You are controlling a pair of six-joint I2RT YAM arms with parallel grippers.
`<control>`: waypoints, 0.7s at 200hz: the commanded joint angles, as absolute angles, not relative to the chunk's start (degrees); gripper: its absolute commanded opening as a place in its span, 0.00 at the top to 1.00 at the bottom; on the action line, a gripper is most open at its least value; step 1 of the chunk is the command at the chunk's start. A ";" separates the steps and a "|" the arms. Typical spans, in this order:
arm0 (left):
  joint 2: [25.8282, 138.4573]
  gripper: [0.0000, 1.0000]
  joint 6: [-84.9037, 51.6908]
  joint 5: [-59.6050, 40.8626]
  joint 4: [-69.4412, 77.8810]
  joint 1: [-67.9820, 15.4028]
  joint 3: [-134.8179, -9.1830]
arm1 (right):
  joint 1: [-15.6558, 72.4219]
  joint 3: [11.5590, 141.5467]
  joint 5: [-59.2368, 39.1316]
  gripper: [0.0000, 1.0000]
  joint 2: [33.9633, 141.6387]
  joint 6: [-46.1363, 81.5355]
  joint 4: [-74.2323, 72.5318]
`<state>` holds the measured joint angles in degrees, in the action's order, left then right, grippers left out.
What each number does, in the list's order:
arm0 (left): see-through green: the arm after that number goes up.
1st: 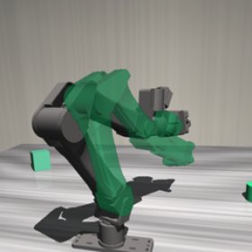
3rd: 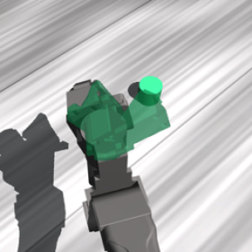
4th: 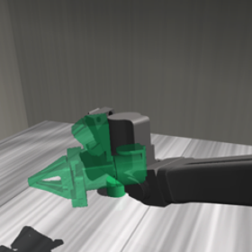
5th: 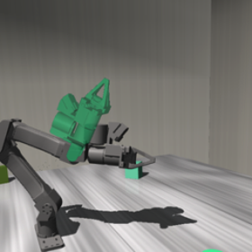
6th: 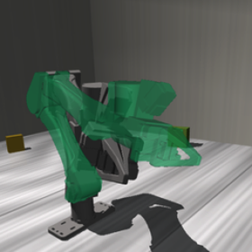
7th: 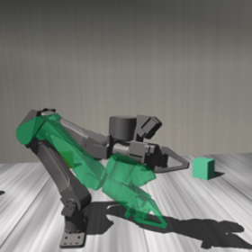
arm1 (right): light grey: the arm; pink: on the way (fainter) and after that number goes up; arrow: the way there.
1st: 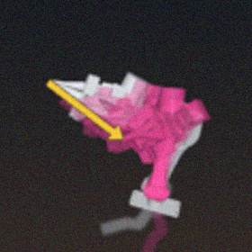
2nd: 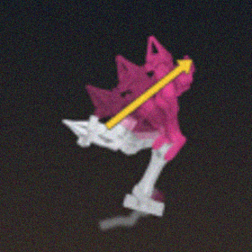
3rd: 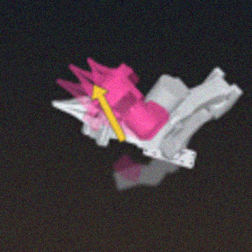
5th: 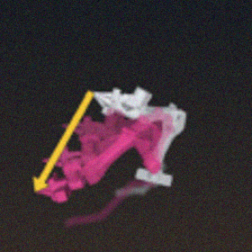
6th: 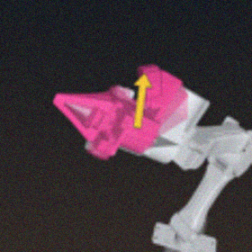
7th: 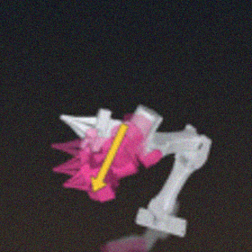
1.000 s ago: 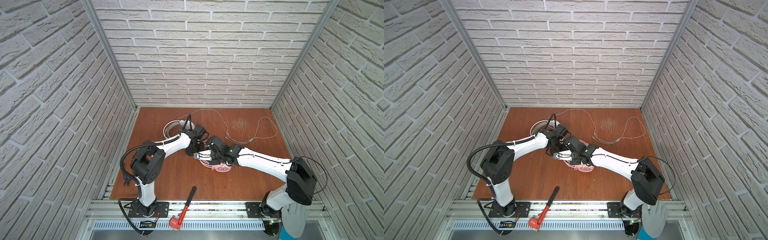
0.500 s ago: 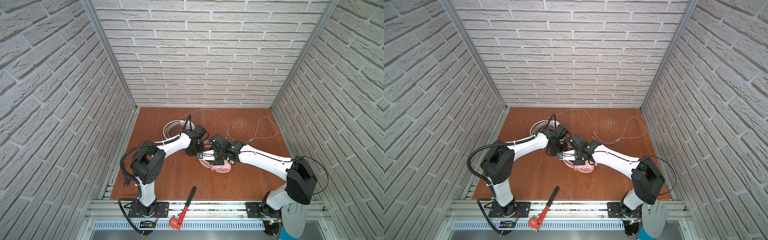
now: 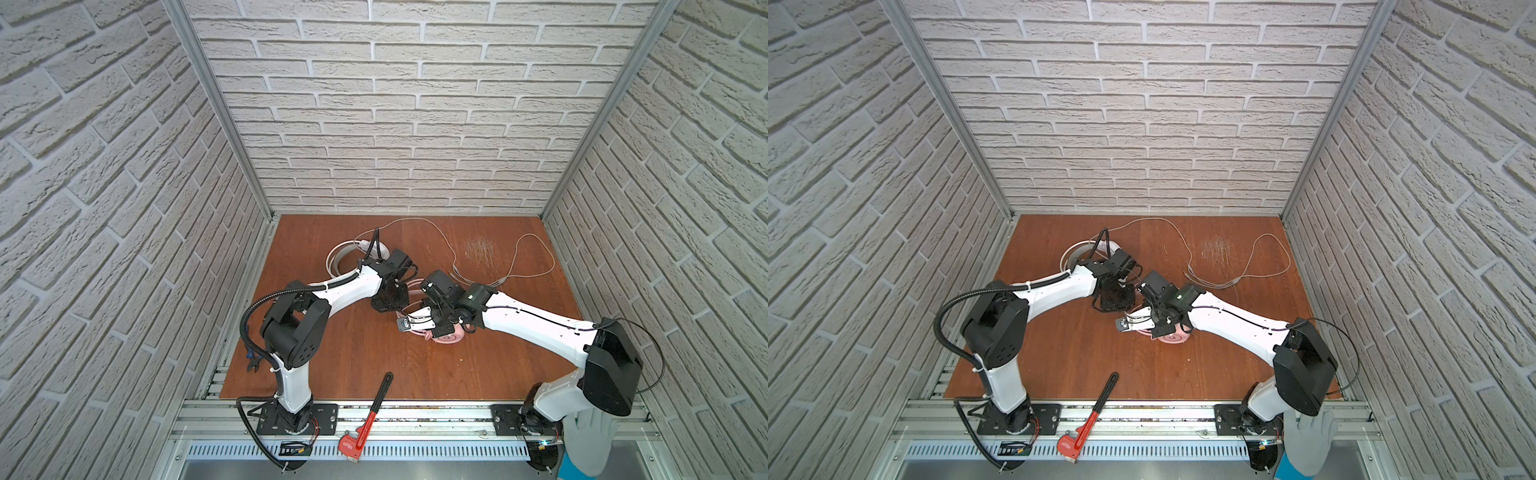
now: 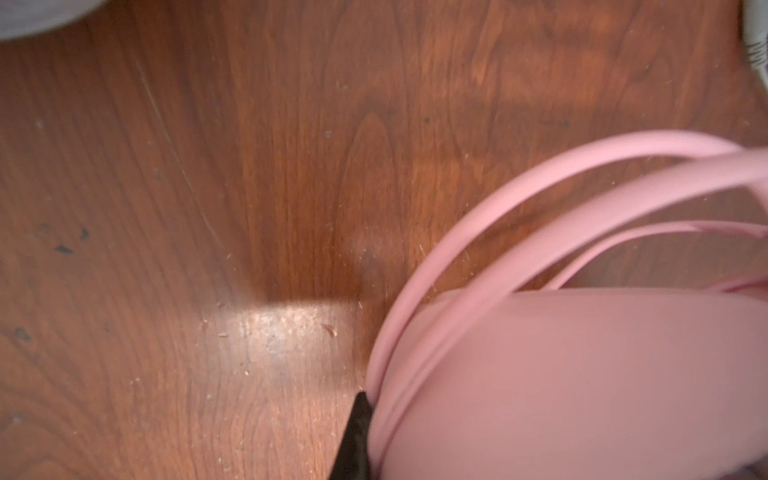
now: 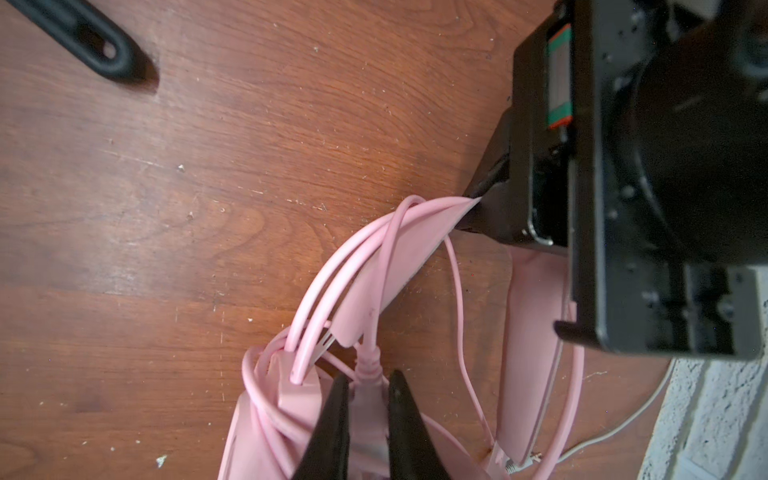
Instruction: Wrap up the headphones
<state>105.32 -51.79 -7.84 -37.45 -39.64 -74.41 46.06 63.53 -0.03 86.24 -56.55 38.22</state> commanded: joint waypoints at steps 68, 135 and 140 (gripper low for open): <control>102.50 1.00 -57.03 -10.55 -29.97 -36.61 -72.32 | 50.48 62.56 3.84 0.95 81.37 -62.42 46.70; 101.42 1.00 -57.84 -7.56 -31.83 -35.55 -71.41 | 51.30 60.62 12.15 0.95 77.16 -62.08 48.65; 101.26 1.00 -58.11 -7.57 -31.51 -35.49 -71.14 | 51.33 60.38 12.78 0.95 76.50 -62.21 48.53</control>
